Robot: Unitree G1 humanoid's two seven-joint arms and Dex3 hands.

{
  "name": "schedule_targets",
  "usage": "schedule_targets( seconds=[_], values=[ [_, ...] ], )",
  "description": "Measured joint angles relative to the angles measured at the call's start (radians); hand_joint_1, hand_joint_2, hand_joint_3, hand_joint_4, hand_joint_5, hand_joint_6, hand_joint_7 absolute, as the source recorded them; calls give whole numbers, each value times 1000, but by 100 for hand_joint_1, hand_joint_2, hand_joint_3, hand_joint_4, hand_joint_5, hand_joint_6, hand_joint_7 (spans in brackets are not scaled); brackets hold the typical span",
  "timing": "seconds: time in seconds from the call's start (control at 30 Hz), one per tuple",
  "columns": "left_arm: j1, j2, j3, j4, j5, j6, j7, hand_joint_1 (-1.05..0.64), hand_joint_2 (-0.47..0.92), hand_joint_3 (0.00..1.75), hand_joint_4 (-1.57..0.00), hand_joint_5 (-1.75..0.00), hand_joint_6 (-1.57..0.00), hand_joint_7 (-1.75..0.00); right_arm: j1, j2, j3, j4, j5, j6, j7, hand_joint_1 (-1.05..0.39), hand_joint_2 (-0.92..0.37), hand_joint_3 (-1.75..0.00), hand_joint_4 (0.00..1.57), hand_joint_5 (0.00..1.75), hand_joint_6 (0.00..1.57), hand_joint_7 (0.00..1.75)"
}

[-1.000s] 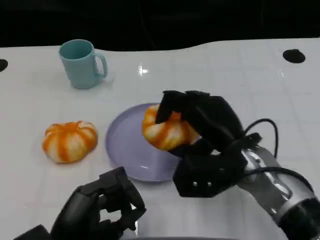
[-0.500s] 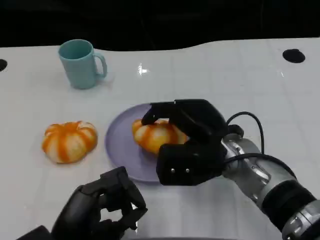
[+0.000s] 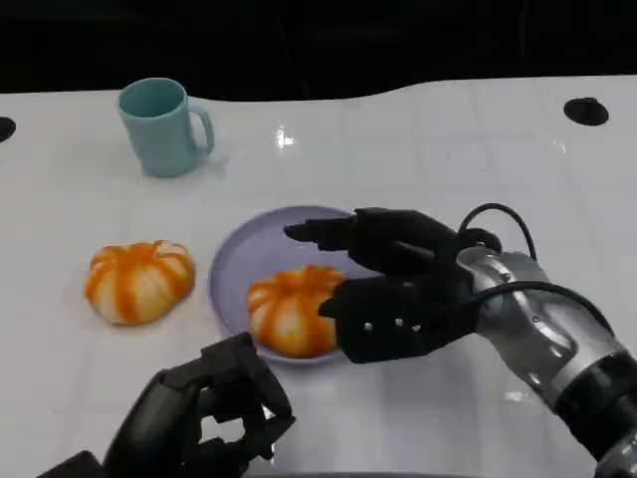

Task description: Grasp the bread from the table and place it into the plate.

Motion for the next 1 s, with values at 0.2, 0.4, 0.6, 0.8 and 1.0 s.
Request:
schedule_targets(
  seconds=[0.2, 0.4, 0.6, 0.8, 1.0],
  values=[
    [-2, -3, -1, 3, -1, -2, 0, -52, 92, 32, -68, -175, -60, -155, 107, -64, -49, -195, 73, 8, 51, -74, -92, -36, 8, 23, 17, 2],
    [-4, -4, 3, 8, -9, -3, 0, -49, 92, 32, -69, -175, -60, -156, 274, -102, -137, -356, 170, -57, 7, -62, -92, -28, 14, 30, 22, 4],
    [-4, -3, 4, 10, -11, -2, 0, -51, 92, 32, -68, -175, -60, -157, 406, -154, -184, -473, 174, -120, -63, -54, -92, -26, 22, 43, 31, 8],
    [-4, -1, 5, 11, -9, -2, 0, -51, 92, 32, -67, -175, -59, -157, 531, -200, -234, -540, 173, -192, -121, -44, -92, -10, 34, 73, 53, 17],
    [-5, 0, 6, 12, -9, -1, 0, -53, 92, 32, -67, -175, -59, -156, 617, -201, -283, -541, 204, -319, -211, -14, -88, -8, 63, 118, 78, 61]
  ],
)
